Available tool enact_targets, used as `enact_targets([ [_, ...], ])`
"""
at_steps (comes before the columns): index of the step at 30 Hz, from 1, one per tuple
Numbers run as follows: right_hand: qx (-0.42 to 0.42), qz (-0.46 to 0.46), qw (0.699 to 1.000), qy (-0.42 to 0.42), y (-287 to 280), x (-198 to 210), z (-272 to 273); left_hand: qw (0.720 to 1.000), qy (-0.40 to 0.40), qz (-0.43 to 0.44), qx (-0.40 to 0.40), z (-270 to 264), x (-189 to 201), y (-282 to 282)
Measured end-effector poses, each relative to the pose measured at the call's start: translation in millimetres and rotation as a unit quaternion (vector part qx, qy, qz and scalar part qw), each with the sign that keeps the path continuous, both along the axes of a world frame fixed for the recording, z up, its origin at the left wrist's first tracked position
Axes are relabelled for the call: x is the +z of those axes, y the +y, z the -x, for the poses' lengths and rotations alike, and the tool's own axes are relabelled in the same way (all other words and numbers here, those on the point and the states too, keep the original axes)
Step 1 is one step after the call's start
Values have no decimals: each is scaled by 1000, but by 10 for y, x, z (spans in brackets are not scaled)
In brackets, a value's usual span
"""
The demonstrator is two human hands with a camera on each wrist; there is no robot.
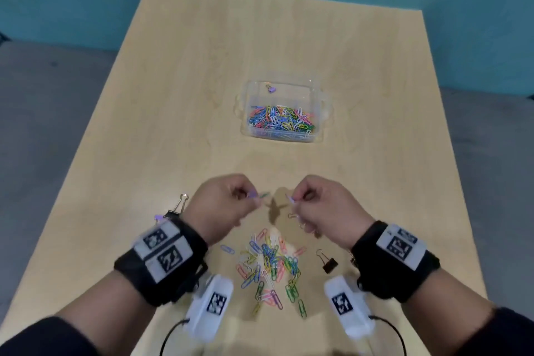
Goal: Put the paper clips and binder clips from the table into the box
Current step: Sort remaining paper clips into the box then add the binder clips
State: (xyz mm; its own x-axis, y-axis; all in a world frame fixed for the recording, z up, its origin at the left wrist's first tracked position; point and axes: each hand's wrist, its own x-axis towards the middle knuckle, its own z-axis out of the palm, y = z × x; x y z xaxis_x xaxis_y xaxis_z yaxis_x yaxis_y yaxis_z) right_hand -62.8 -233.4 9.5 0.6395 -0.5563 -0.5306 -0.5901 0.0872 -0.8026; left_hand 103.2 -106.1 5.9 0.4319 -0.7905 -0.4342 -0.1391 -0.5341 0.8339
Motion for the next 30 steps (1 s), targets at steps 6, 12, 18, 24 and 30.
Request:
enact_targets([
  [6,-72,99,992,-14,-780,48,-644,994,-87,42,51,-556,69,-971],
  [12,-77,150,985,33,-1065,48,-933,994,-81,51,55,-646,-13,-1379],
  [18,-7,248,966,70,-720,36,-538,991,-77,44,95,-534,-29,-825],
  [24,248,248,931,106,383,-99,83,942,-256,-18,-216,220,-269,281],
  [30,297,366,866,167,884,-357,303,880,-382,-64,-275,527,-529,510],
])
